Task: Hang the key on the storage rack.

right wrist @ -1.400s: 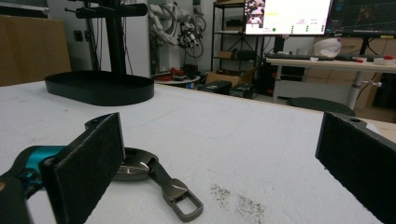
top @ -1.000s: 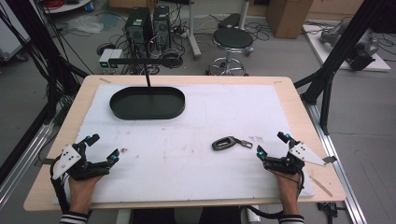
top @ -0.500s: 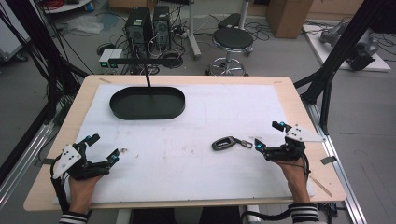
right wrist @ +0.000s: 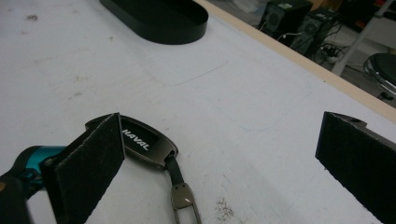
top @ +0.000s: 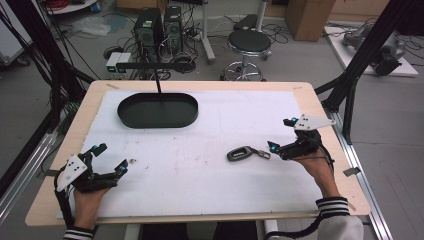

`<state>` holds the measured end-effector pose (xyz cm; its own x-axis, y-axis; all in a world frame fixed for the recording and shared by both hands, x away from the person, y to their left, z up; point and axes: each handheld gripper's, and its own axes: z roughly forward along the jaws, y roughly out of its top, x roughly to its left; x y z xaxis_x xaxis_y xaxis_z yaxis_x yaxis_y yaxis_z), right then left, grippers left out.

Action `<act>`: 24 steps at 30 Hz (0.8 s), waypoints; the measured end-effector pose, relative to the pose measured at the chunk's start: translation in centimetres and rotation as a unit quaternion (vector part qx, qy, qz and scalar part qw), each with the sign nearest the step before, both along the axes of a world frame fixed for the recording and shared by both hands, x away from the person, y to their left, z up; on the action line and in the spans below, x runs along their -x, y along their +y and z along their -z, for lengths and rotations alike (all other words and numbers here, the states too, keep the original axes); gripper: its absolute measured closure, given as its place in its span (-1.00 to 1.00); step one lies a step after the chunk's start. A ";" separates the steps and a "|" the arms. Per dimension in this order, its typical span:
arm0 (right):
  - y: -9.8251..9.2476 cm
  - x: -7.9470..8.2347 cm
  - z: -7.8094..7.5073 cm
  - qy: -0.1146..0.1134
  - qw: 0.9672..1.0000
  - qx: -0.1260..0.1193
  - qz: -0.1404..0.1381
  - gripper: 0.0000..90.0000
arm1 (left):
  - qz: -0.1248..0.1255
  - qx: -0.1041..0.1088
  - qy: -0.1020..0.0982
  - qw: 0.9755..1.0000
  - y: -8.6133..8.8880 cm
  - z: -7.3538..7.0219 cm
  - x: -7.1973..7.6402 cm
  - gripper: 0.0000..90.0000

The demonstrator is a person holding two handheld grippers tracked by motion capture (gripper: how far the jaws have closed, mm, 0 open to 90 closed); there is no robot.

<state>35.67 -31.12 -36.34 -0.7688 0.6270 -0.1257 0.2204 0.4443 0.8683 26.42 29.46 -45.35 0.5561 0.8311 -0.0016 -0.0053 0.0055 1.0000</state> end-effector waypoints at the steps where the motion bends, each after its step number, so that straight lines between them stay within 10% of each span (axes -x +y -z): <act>1: 0.1 -0.2 -0.1 0.006 1.000 0.006 -0.005 -0.99 | 0.000 0.000 0.000 1.000 0.0 0.0 0.0 -0.88; 12: 1.7 -2.5 -0.2 0.049 0.994 0.082 -0.057 -0.99 | 0.000 -0.001 0.002 1.000 0.0 0.0 0.0 -0.88; 24: 3.6 -3.9 0.5 0.084 0.978 0.156 -0.108 -0.99 | -0.001 -0.002 0.001 1.000 -0.1 0.0 0.0 -0.88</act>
<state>39.54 -27.52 -36.80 -0.9057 0.3984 -0.1450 0.2202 0.7343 0.6421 26.44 29.40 -45.33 0.5538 0.8327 0.0013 -0.0033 0.0006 1.0000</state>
